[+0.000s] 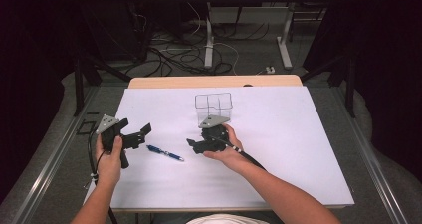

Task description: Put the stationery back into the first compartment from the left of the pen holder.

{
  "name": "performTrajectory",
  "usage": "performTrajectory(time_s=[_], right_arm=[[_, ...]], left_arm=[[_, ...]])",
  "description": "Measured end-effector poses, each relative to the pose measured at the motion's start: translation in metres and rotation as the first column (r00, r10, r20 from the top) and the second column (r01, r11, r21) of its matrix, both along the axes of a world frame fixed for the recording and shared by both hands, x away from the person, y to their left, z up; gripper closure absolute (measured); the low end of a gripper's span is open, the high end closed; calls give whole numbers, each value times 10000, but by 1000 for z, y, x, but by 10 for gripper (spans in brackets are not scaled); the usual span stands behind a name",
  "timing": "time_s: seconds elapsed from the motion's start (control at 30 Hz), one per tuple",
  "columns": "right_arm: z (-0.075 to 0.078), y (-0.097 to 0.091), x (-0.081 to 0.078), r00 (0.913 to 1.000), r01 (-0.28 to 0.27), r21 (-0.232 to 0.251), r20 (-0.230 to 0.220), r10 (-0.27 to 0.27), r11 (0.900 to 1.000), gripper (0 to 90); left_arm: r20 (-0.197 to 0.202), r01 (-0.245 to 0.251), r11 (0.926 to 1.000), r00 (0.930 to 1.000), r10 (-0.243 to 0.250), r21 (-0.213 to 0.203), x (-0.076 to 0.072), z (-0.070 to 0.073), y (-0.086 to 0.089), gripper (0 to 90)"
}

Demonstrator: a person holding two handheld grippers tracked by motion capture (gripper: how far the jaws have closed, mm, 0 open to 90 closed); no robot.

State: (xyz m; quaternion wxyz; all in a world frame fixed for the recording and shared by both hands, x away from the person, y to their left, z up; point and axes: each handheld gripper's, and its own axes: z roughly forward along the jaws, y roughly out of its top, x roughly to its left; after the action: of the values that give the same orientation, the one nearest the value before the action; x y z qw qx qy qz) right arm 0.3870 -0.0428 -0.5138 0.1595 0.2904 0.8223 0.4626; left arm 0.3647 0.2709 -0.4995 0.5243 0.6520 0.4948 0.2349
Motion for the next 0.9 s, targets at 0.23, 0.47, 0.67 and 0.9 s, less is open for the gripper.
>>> performTrajectory(time_s=[0.23,0.47,0.67,0.9], right_arm=[[1,18,1,9992,-374,-188,-179,371,9991,312],[1,37,1,9967,-763,-257,-305,756,9967,343],[-5,52,0,9935,-1054,-151,-456,1046,9943,423],[-19,69,0,9821,-1702,89,-801,1704,9854,455]], left_arm=[[16,-92,10000,10000,92,2,0,1,4,11],[26,-174,9998,9998,174,-43,0,2,6,11],[49,-203,9998,9998,204,-48,0,1,8,12],[43,-212,9998,9998,212,-15,1,1,8,13]])
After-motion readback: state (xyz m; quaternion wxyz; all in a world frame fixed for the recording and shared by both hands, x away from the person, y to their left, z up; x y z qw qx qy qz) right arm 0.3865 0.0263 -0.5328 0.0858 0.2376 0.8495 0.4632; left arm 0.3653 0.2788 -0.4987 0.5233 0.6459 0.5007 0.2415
